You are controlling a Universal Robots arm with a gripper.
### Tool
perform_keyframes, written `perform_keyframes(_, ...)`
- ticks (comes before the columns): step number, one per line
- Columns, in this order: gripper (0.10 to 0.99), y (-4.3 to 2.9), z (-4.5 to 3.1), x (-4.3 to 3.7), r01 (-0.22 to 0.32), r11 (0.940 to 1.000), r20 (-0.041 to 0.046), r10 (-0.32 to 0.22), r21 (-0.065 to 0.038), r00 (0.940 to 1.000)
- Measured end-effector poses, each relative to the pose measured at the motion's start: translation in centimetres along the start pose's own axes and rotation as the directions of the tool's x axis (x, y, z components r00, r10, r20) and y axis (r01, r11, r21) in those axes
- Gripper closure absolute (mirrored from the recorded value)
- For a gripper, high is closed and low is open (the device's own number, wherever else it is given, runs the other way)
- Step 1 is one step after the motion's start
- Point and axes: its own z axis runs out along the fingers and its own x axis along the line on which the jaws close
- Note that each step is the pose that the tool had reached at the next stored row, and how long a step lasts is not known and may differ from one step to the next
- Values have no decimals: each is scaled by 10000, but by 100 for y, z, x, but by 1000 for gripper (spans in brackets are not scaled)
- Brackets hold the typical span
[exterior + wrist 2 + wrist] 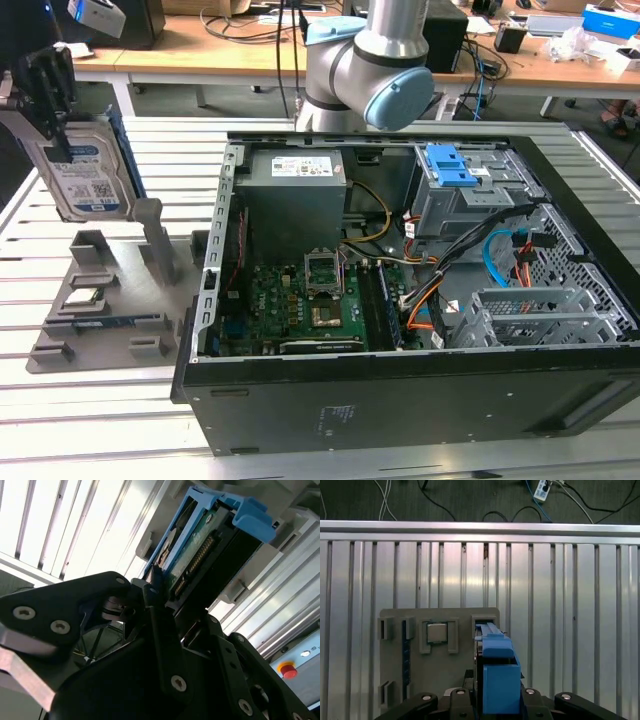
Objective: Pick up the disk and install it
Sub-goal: 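Pick up the disk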
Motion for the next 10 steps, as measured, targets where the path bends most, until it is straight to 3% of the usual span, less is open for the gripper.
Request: perform_keyframes(10,722,10,-236,1,0,10000,2,0,1,10000)
